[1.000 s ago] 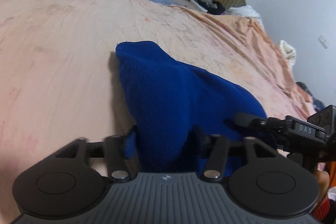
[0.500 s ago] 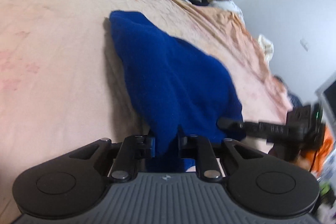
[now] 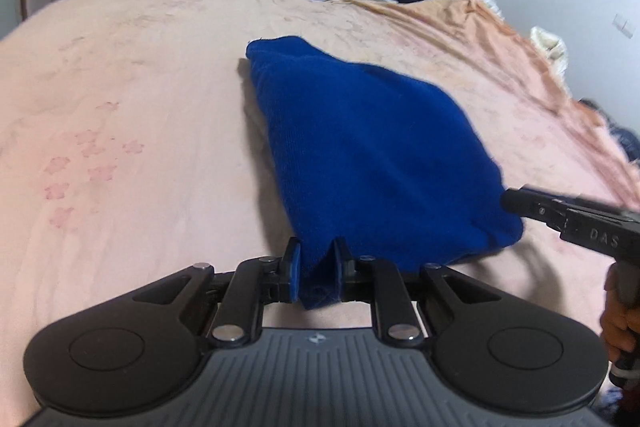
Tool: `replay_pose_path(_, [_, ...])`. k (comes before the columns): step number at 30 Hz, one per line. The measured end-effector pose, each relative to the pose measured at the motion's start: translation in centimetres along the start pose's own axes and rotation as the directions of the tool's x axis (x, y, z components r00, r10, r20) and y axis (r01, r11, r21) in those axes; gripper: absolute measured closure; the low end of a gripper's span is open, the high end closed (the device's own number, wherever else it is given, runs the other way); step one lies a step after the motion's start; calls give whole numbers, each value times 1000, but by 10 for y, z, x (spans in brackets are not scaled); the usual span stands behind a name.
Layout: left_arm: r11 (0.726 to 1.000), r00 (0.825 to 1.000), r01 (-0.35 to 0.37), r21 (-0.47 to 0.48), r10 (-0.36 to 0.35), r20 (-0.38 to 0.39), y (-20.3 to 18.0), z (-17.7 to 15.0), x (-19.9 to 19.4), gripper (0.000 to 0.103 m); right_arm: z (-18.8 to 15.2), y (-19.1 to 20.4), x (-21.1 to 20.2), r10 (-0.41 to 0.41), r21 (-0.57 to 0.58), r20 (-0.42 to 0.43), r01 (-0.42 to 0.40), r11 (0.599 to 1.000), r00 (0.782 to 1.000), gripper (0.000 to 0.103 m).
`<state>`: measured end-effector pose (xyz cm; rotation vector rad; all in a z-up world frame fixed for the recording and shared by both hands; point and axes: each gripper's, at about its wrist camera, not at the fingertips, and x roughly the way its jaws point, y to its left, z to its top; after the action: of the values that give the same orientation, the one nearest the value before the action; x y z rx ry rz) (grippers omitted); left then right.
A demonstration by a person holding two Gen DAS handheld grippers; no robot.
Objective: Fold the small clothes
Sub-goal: 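Lower the blue sweater bundle flat onto the bed and open both grippers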
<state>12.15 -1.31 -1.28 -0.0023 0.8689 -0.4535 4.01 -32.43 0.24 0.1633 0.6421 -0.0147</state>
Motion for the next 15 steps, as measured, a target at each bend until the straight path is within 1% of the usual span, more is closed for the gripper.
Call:
replay_pose_path(1, [1000,1000,-20,1,20,4,-3,-1,0,87,-4,5,4,-19,-33,-14,18,999,1000,53])
replay_pose_path(2, [999,999,-42,-7,42,13,-6,-3,-2,87,-8,8,10,-40,-45,-46,38,998,998,53])
replay_pose_path(3, [998,998,-56,-13,56,20,-8,-3,-3,87,-10,9,17,-74,-35,-83,71,997,994,53])
replay_pose_path(4, [998,997,-67,-17,67,30,-11,-5,-7,85,-11,8,17,-88,-12,-94,87,996,992,52])
replay_pose_path(6, [995,994,-102,-19,102,46,-16,-8,-11,80,-12,8,11,-57,42,-74,60,997,996,51])
replay_pose_path(8, [991,990,-133,-8,133,45,-20,-12,-9,71,-14,9,5,-23,67,-60,27,997,998,39])
replay_pose_path(10, [987,986,-161,-3,161,46,-24,-16,-8,68,-16,14,5,-30,49,-53,32,998,998,37])
replay_pose_path(12, [983,981,-186,-6,186,56,-26,-19,-9,57,-17,16,4,-52,40,-53,55,998,997,36])
replay_pose_path(13, [981,979,-195,-10,195,59,-27,-21,-10,46,-18,16,4,-48,50,-57,51,997,997,36])
replay_pose_path(14, [980,978,-199,-15,200,64,-27,-23,-11,38,-19,17,4,-37,66,-63,42,997,997,36])
replay_pose_path(15, [979,977,-202,-18,203,70,-28,-24,-12,36,-20,15,4,-26,82,-68,32,996,997,36])
